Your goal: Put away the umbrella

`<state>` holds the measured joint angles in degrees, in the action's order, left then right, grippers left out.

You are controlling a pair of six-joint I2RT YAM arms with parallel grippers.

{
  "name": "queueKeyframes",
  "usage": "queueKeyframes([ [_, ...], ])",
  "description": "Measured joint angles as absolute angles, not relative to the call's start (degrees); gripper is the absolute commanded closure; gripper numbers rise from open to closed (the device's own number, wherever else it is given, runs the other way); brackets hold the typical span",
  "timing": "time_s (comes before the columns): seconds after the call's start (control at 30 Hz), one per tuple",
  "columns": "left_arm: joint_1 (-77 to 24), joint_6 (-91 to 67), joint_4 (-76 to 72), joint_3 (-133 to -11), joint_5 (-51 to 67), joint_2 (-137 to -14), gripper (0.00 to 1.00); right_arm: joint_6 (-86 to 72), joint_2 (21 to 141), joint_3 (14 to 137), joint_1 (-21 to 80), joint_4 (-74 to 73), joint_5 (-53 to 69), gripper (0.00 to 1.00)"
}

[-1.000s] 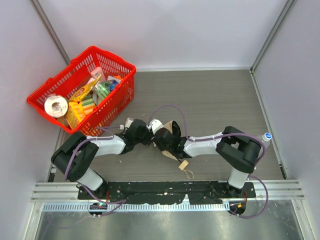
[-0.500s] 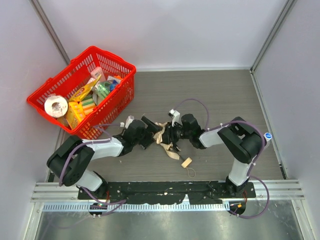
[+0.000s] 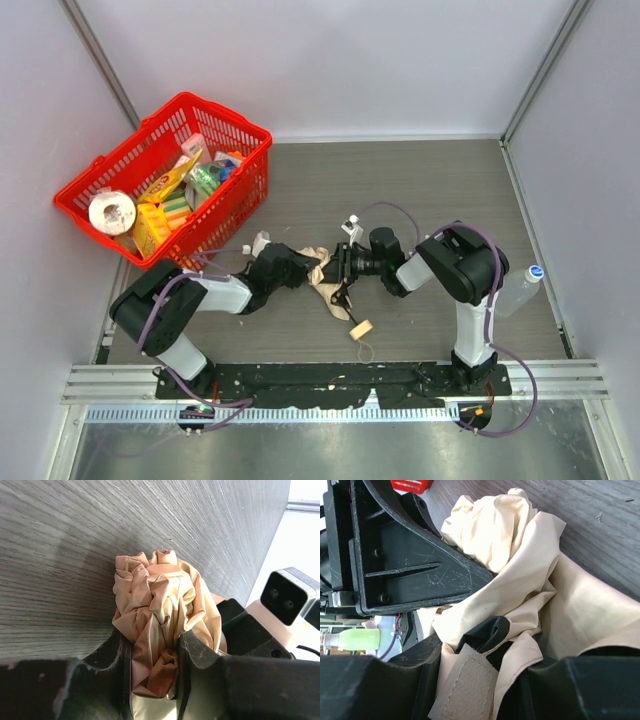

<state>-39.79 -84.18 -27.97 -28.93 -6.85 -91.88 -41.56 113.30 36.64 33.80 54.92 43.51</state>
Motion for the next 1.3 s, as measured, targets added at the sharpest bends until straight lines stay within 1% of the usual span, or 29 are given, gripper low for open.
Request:
queueKeyframes([
  [0.03, -39.79, -84.47, -28.88, -28.53, -6.90, -91.79, 0.94, -41.85, 113.32, 36.64, 33.78, 54.92, 43.46, 0.95],
  [0.07, -39.79, -84.60, -29.45, -28.25, -6.92, -91.74, 1.00, -41.91, 113.30, 36.67, 33.76, 54.70, 43.38, 0.84],
  [0.1, -39.79, -84.62, -29.65, -27.97, -7.07, -91.70, 1.00, -41.74, 113.10, 36.77, 33.76, 54.08, 43.24, 0.71],
  [0.13, -39.79, -84.62, -30.00, -27.73, -7.09, -91.70, 1.00, -41.25, 112.88, 36.91, 33.78, 53.19, 43.16, 0.65],
  [0.17, -39.79, -84.62, -30.22, -27.57, -7.09, -91.70, 1.00, -40.29, 112.07, 37.36, 33.89, 50.83, 42.74, 0.51],
  [0.2, -39.79, -84.60, -30.30, -27.51, -7.09, -91.70, 1.00, -39.18, 111.37, 37.69, 34.09, 48.80, 42.26, 0.45],
  [0.23, -39.77, -84.60, -30.37, -27.44, -7.09, -91.66, 1.00, -37.69, 109.95, 38.33, 34.39, 45.21, 41.43, 0.34],
  [0.3, -39.79, -84.49, -30.35, -27.42, -7.05, -91.64, 1.00, -35.33, 106.78, 39.13, 35.29, 39.16, 40.01, 0.29],
  [0.4, -39.88, -84.09, -30.26, -27.44, -6.26, -91.66, 1.00, -28.95, 100.66, 40.27, 37.39, 27.62, 34.54, 0.23],
  [0.6, -40.27, -84.49, -26.79, -29.10, -4.27, -91.66, 1.00, -18.09, 92.77, 43.35, 44.23, 8.08, 18.85, 0.23],
  [0.73, -40.25, -86.17, -20.75, -32.01, -3.38, -91.64, 1.00, -14.39, 92.68, 46.24, 50.87, 1.30, 4.64, 0.24],
  [0.83, -40.27, -87.31, -16.91, -33.80, -2.79, -91.61, 1.00, -13.56, 94.96, 48.66, 55.70, -1.91, -6.85, 0.26],
  [0.87, -40.25, -87.85, -15.94, -34.24, -2.74, -91.61, 1.00, -13.52, 96.25, 49.50, 57.10, -2.52, -10.70, 0.32],
  [0.9, -40.25, -88.29, -14.76, -34.70, -2.68, -91.53, 1.00, -13.87, 97.58, 50.13, 58.17, -2.72, -14.17, 0.36],
  [0.93, -40.25, -88.68, -13.56, -35.14, -2.66, -91.39, 1.00, -14.02, 98.26, 50.81, 58.89, -2.50, -17.28, 0.49],
  [0.97, -40.23, -89.23, -12.36, -35.46, -2.59, -91.13, 1.00, -14.22, 98.67, 51.03, 59.44, -2.26, -19.81, 0.55],
  [1.0, -40.18, -89.67, -11.62, -35.59, -2.66, -90.98, 1.00, -13.87, 98.76, 51.00, 59.72, -2.11, -21.02, 0.65],
  [1.03, -40.12, -89.97, -11.03, -35.66, -2.55, -90.89, 1.00, -13.91, 98.78, 50.78, 60.05, -1.78, -22.22, 0.68],
  [1.07, -40.12, -90.26, -10.74, -35.66, -2.59, -90.74, 1.00, -13.87, 98.83, 50.50, 60.23, -1.23, -22.68, 0.76],
  [1.1, -40.12, -90.52, -10.44, -35.66, -2.66, -90.61, 1.00, -13.69, 98.83, 50.17, 60.34, -0.56, -22.87, 0.81],
  [1.13, -40.12, -90.83, -10.24, -35.64, -2.81, -90.50, 0.93, -13.30, 98.83, 49.82, 60.36, 0.27, -22.74, 0.92],
  [1.17, -40.12, -90.98, -10.24, -35.55, -3.01, -90.45, 0.76, -12.86, 98.83, 49.47, 60.34, 1.15, -22.35, 0.99],
  [1.2, -40.12, -91.09, -10.37, -35.38, -3.29, -90.35, 0.55, -12.49, 98.78, 49.01, 60.20, 2.20, -21.71, 0.99],
  [1.23, -40.10, -91.09, -10.39, -35.20, -3.53, -90.19, 0.39, -12.23, 98.52, 48.18, 59.75, 3.73, -20.49, 0.99],
  [1.27, -40.10, -90.94, -10.44, -35.09, -3.79, -90.08, 0.24, -12.12, 98.13, 47.16, 59.11, 5.41, -18.61, 0.99],
  [1.3, -40.10, -90.94, -10.50, -34.94, -3.88, -90.00, 0.12, -12.12, 97.71, 46.04, 58.11, 7.22, -16.29, 0.99],
])
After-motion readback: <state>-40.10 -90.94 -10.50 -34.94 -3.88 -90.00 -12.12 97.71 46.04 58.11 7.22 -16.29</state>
